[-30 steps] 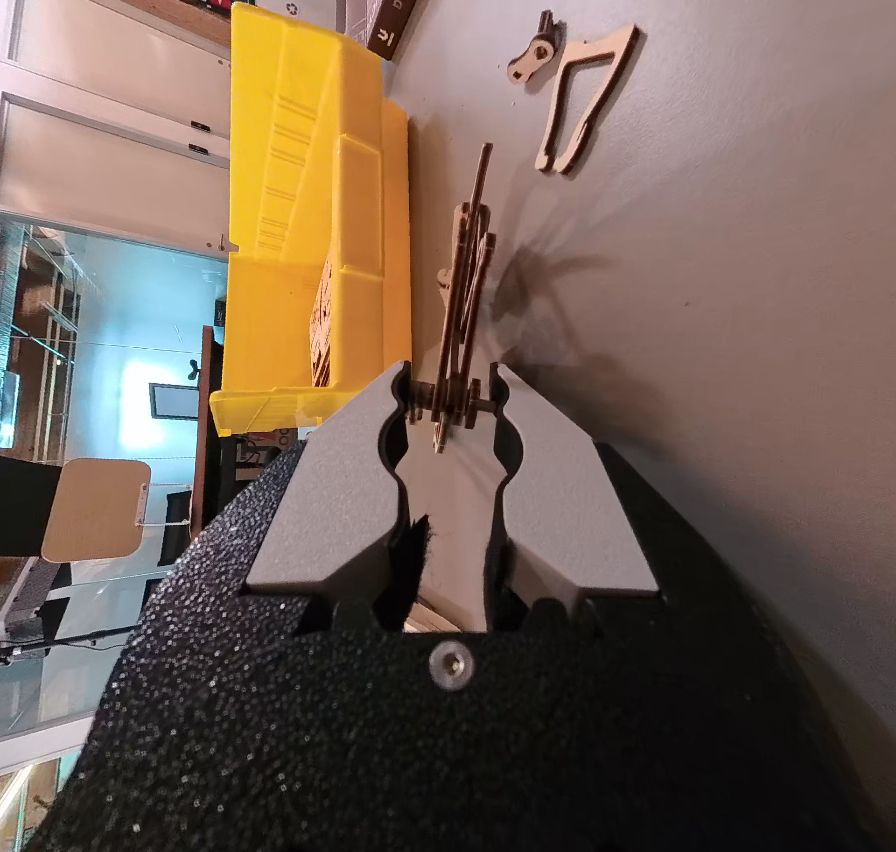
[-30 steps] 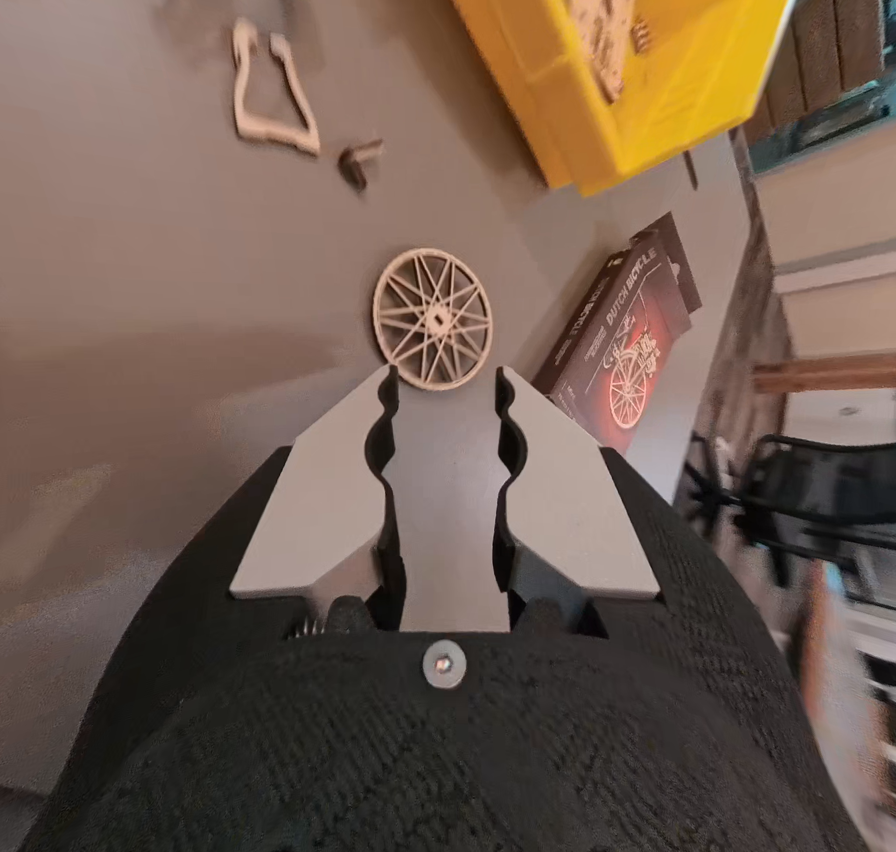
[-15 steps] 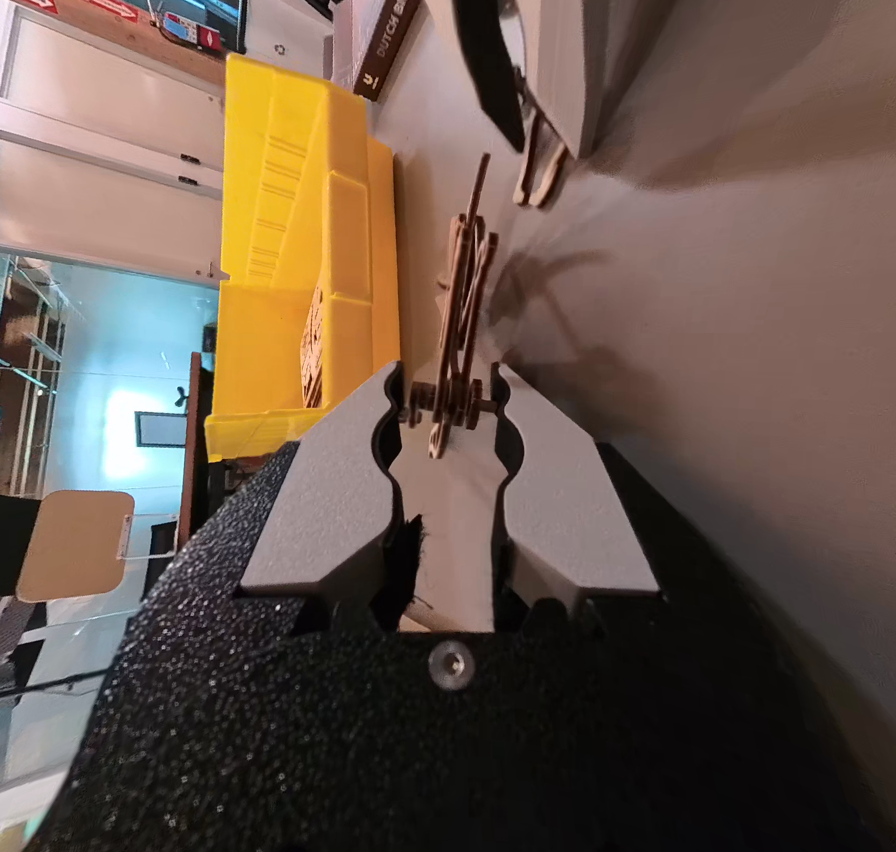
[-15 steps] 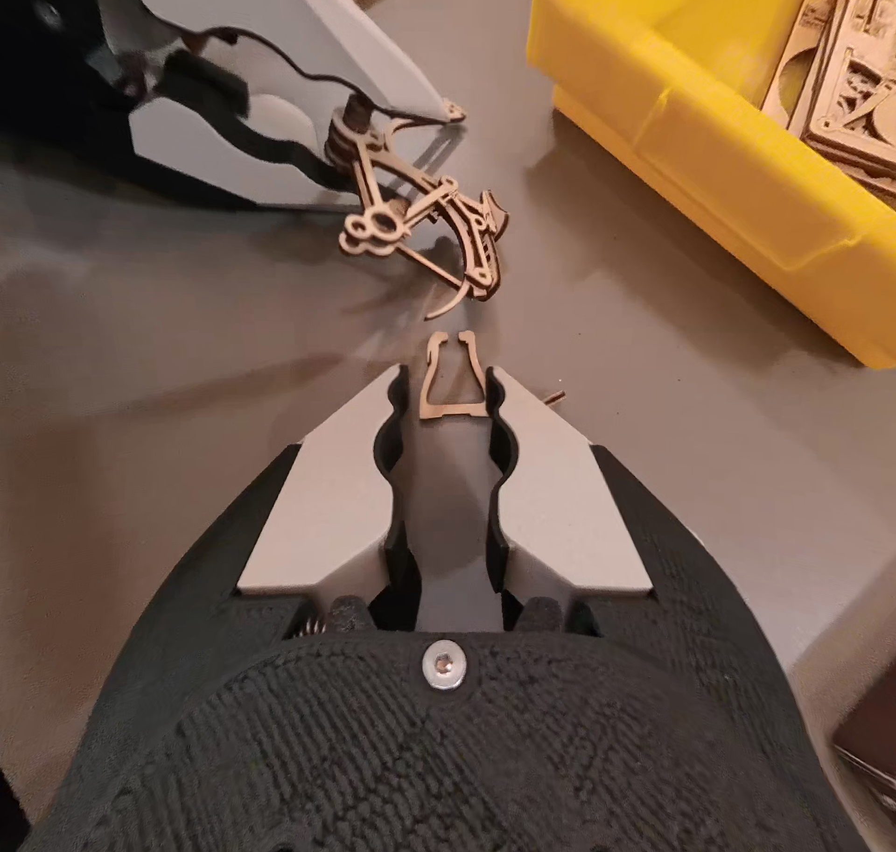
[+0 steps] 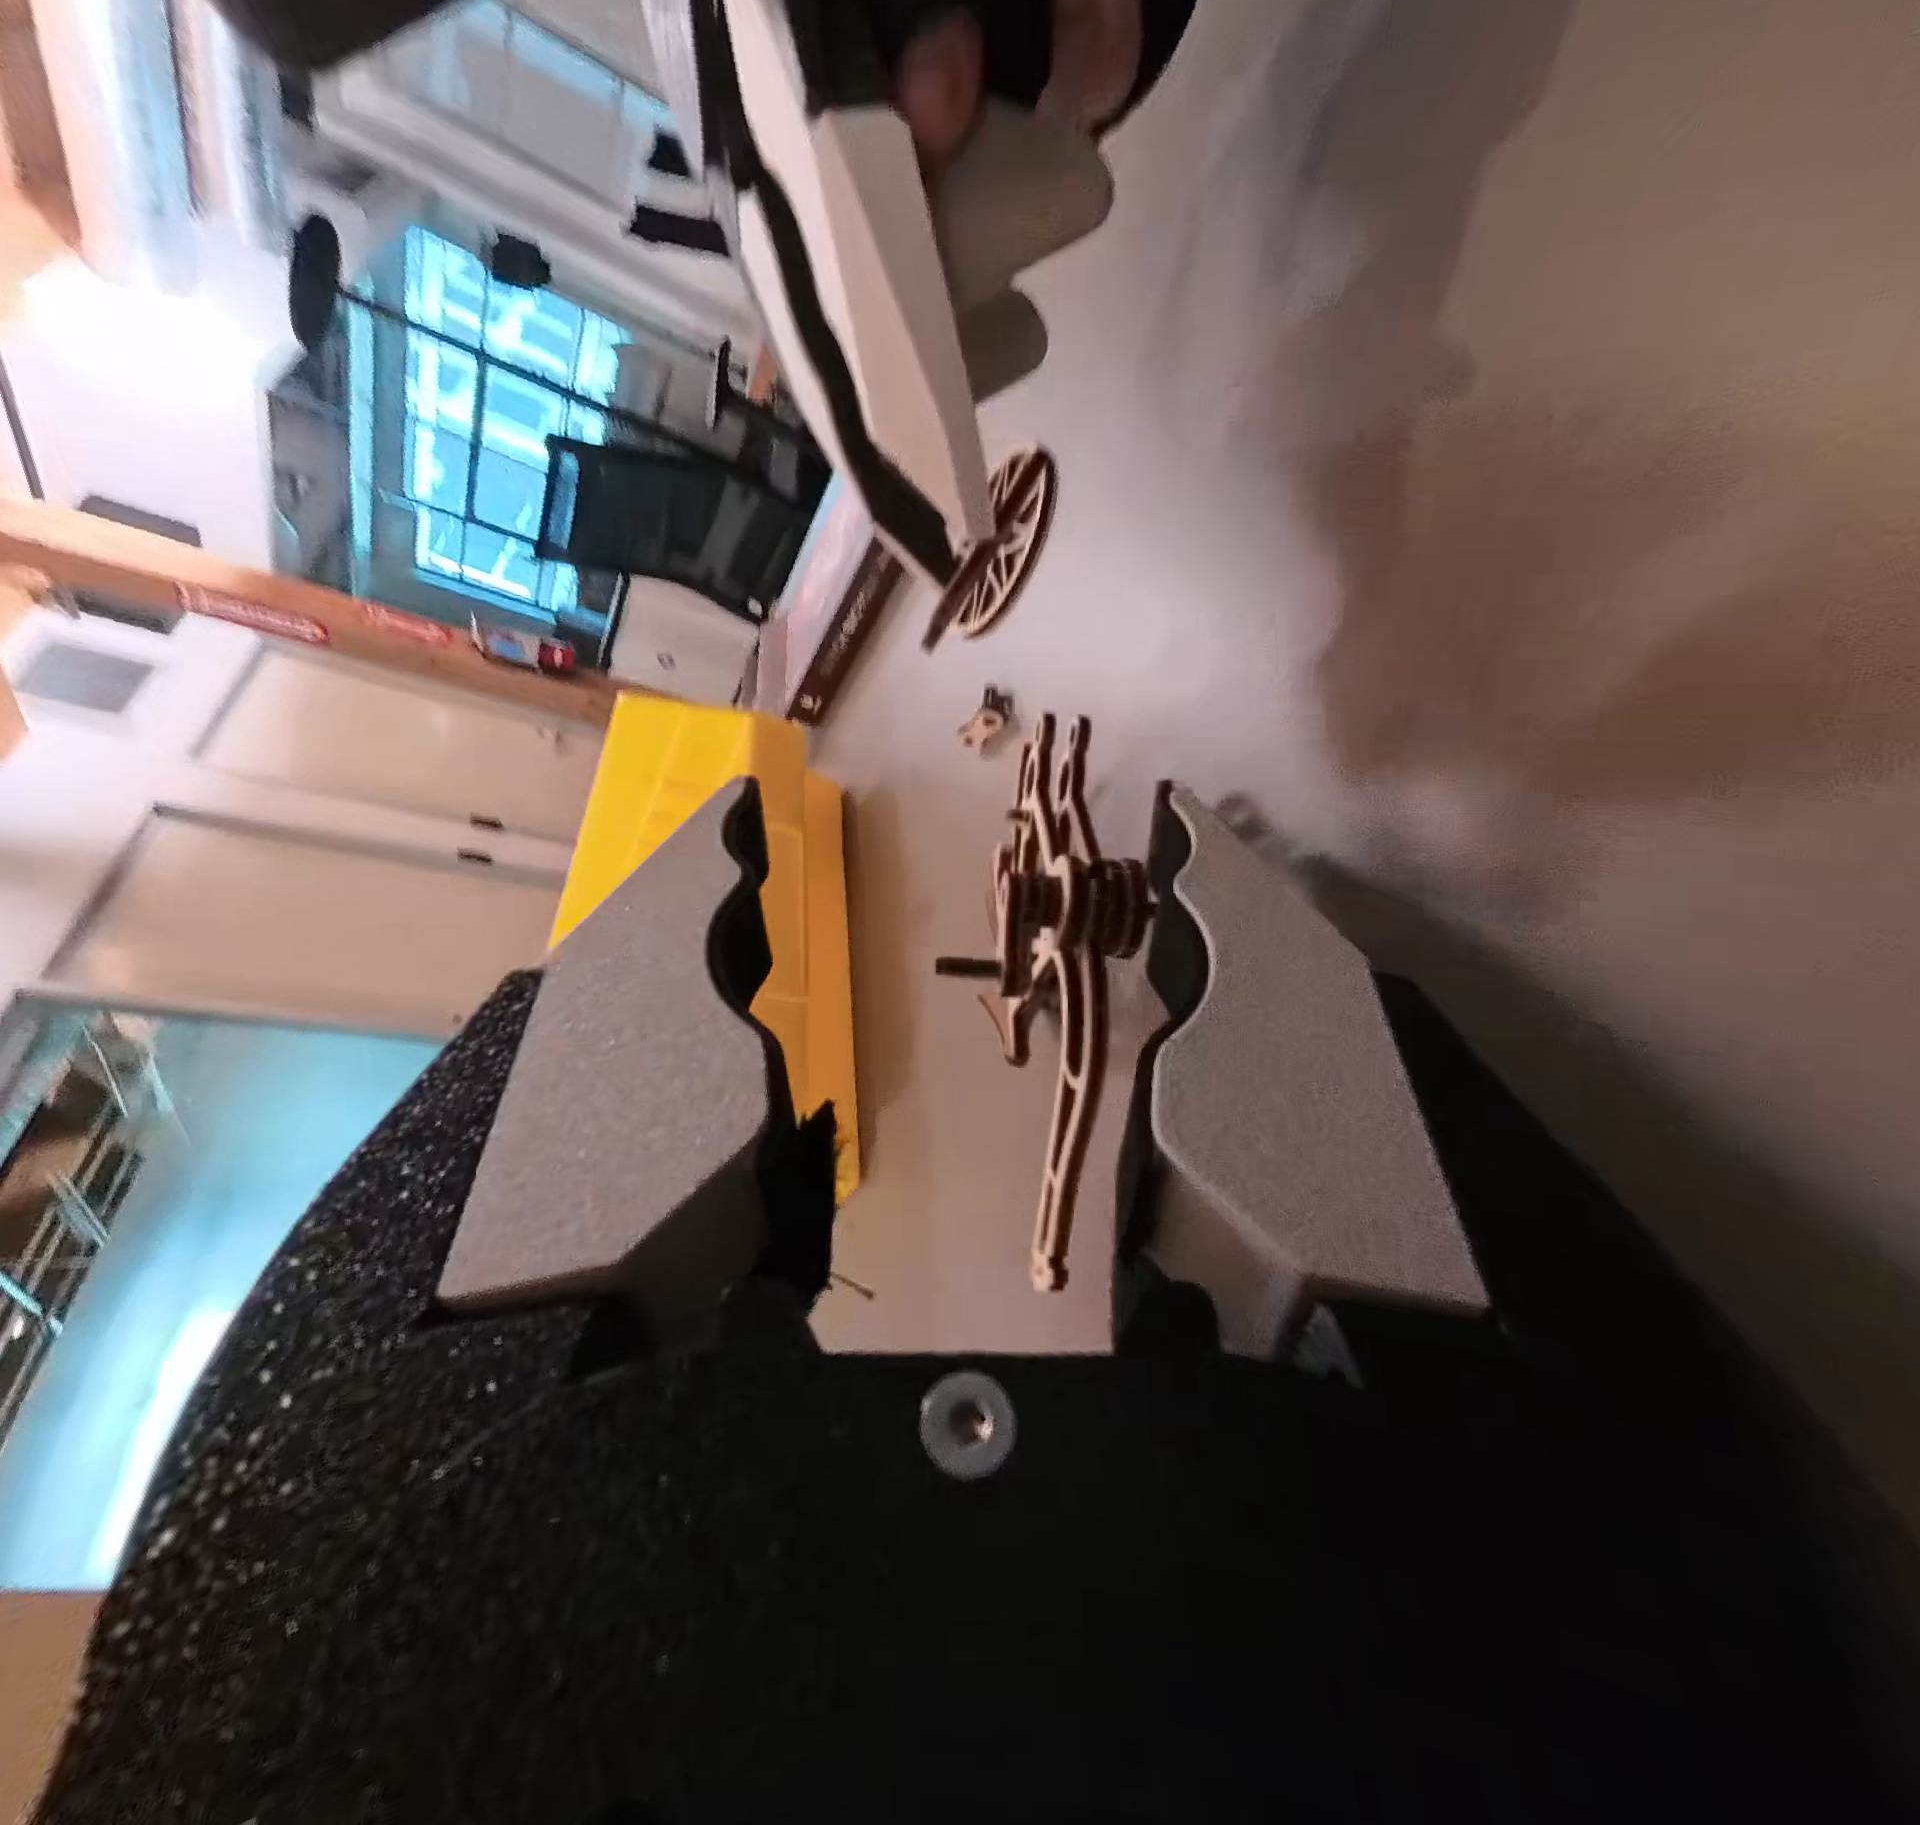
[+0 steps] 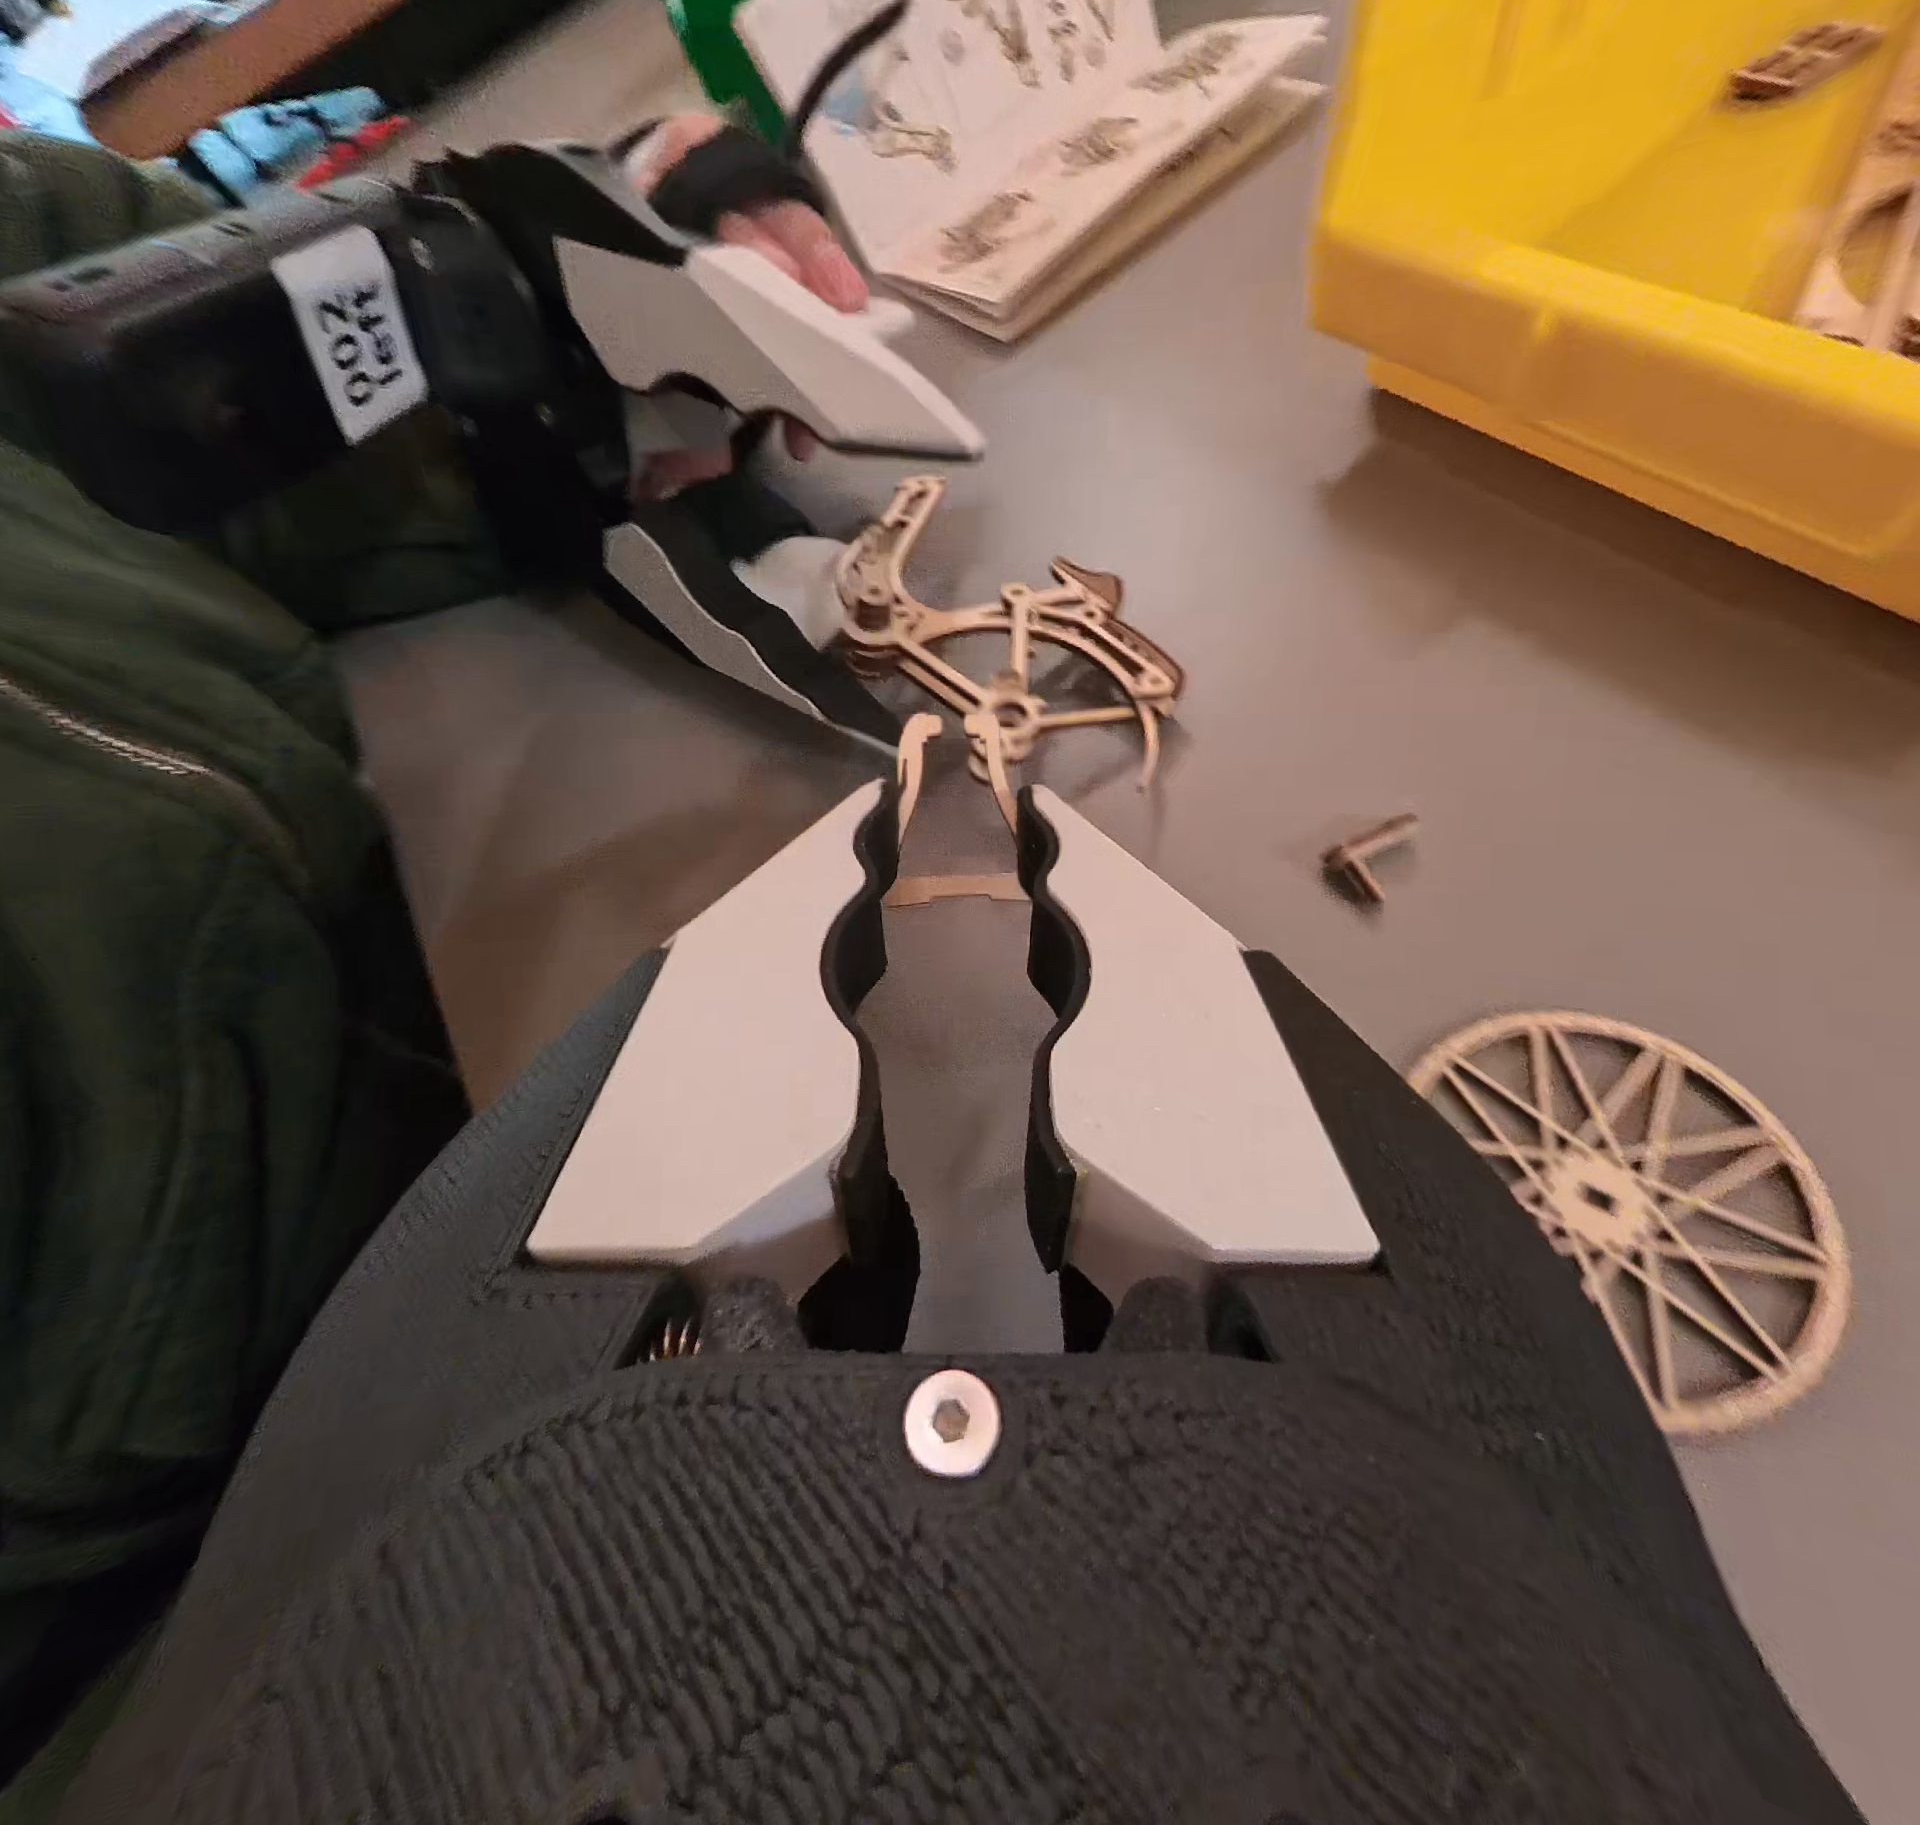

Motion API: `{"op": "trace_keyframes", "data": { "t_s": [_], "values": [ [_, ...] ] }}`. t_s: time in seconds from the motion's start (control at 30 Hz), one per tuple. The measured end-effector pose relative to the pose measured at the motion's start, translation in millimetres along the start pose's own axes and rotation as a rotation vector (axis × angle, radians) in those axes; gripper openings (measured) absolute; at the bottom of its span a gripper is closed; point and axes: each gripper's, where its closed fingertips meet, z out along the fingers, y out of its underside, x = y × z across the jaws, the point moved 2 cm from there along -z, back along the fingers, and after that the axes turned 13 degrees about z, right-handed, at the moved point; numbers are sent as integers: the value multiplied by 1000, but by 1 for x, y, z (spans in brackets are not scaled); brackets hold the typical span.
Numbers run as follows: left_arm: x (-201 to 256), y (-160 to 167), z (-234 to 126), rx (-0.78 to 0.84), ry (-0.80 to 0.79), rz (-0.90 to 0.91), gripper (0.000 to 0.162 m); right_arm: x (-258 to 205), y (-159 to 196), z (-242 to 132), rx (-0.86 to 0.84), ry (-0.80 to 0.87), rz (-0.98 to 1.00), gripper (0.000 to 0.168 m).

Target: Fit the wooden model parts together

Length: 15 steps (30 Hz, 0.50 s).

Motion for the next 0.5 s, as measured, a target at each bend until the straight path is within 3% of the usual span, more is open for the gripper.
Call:
{"op": "trace_keyframes", "data": {
  "t_s": [0.17, 0.37, 0.43, 0.5],
  "values": [
    [6, -26, -7, 134, 28, 49, 54, -24, 0, 15, -32, -131, -20, 21],
    [6, -31, -8, 138, 17, 72, 14, -30, 0, 21, -21, -158, -50, 15],
    [1, -24, -6, 85, 6, 28, 0, -26, -8, 18, 53, -118, -101, 24],
    [-3, -19, -4, 69, 25, -79, 0, -22, -15, 12, 128, -69, -178, 31]
  ]
}}
